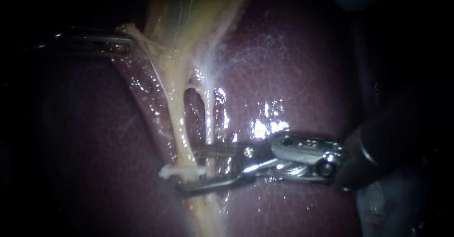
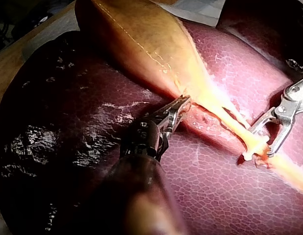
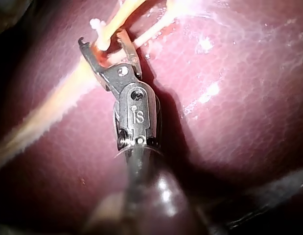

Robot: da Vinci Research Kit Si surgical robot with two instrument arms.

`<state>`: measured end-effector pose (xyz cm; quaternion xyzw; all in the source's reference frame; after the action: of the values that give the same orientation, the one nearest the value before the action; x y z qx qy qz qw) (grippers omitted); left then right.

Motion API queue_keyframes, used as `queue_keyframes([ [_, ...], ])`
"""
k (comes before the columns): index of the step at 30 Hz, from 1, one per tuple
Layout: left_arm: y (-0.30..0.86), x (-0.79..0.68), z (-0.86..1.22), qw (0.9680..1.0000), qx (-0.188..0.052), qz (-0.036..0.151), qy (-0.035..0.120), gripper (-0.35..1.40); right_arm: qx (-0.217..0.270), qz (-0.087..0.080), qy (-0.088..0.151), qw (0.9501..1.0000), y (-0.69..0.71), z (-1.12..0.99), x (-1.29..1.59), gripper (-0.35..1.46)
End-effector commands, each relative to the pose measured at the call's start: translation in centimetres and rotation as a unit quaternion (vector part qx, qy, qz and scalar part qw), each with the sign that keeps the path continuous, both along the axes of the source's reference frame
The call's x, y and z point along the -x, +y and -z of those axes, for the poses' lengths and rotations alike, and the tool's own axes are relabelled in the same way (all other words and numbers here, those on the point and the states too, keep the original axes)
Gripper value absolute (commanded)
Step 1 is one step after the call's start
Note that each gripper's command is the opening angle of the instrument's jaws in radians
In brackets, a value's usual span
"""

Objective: Going back first clip left tube

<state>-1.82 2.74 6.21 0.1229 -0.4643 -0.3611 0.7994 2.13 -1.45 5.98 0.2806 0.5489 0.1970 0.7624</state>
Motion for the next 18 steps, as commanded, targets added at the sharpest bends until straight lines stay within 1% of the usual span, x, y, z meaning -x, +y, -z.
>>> queue_keyframes([
  [1, 0.00, 0.00, 0.00, 1.0000, 0.000, -0.001, 0.000, -0.35, 0.017, 0.005, -0.004, 0.9998, 0.03, 0.04, 0.06, 0.50],
  [2, 0.00, 0.00, 0.00, 1.0000, 0.000, -0.001, 0.000, -0.35, 0.037, 0.012, -0.007, 0.9992, 0.05, 0.08, 0.13, 0.50],
  [5, 0.00, 0.00, 0.00, 1.0000, 0.000, -0.001, 0.000, -0.35, 0.077, 0.024, -0.012, 0.9967, 0.14, 0.19, 0.32, 0.50],
  [6, 0.00, 0.00, 0.00, 1.0000, 0.000, -0.001, 0.000, -0.35, 0.091, 0.026, -0.011, 0.9955, 0.19, 0.23, 0.41, 0.50],
  [12, -0.01, 0.01, 0.00, 1.0000, 0.000, 0.000, 0.000, -0.35, 0.125, 0.029, -0.009, 0.9917, 0.44, 0.47, 0.87, 0.50],
  [18, -0.01, 0.03, -0.01, 1.0000, 0.001, 0.000, 0.001, -0.35, 0.147, 0.028, -0.012, 0.9886, 0.68, 0.60, 1.17, 0.50],
])
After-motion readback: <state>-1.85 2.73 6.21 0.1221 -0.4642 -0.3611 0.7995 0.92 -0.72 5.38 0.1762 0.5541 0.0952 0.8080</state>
